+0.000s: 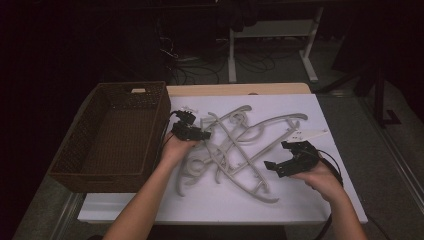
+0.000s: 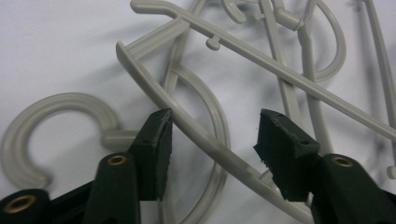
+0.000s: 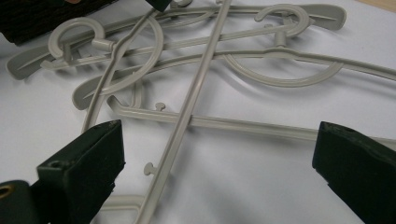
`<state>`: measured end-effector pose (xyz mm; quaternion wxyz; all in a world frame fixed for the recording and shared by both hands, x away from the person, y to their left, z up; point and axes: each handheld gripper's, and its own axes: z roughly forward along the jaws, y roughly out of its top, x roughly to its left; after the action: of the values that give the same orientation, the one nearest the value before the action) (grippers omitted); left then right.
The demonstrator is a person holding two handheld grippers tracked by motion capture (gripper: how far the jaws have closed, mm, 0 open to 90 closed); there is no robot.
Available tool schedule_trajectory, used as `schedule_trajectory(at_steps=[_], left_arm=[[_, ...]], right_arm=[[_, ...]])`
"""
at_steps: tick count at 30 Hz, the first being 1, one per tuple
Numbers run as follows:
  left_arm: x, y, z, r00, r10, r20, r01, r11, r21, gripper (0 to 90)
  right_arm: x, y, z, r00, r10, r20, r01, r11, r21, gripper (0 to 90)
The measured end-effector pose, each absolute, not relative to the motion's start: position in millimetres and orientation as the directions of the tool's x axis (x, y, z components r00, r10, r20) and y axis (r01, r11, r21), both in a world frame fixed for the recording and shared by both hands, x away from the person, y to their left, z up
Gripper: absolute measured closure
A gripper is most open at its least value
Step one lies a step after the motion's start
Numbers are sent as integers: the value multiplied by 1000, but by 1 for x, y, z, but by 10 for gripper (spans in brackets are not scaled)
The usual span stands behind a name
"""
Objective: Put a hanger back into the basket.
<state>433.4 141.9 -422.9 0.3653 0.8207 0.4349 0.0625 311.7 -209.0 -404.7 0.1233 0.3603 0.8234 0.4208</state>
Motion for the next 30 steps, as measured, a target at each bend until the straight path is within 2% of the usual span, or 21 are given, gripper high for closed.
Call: schedule_trajectory(at_steps=[11, 12, 15, 17, 21, 25, 30], left_arm=[[444, 116, -426, 651, 731, -202, 651, -402, 644, 582], [447, 109, -425, 667, 721, -190, 640, -424, 640, 626], [450, 102, -425, 674, 717, -180, 633, -434, 642, 650], [452, 96, -424, 684, 708, -175, 623, -443, 644, 704], [456, 84, -422, 701, 697, -149, 602, -466, 649, 734], [454, 82, -415, 710, 691, -132, 577, -464, 673, 732], [444, 91, -398, 737, 664, -129, 542, -466, 699, 819]], right_arm=[[312, -209, -405, -710, 697, 101, 489, 385, 783, 18], [312, -210, -405, -710, 697, 102, 489, 384, 783, 18], [312, -210, -405, -711, 696, 102, 489, 384, 783, 18], [312, -210, -405, -711, 696, 102, 487, 383, 785, 18], [312, -210, -405, -710, 696, 104, 488, 381, 785, 18], [312, -210, -405, -712, 694, 105, 488, 382, 785, 19], [312, -210, -405, -711, 695, 106, 485, 375, 790, 18]])
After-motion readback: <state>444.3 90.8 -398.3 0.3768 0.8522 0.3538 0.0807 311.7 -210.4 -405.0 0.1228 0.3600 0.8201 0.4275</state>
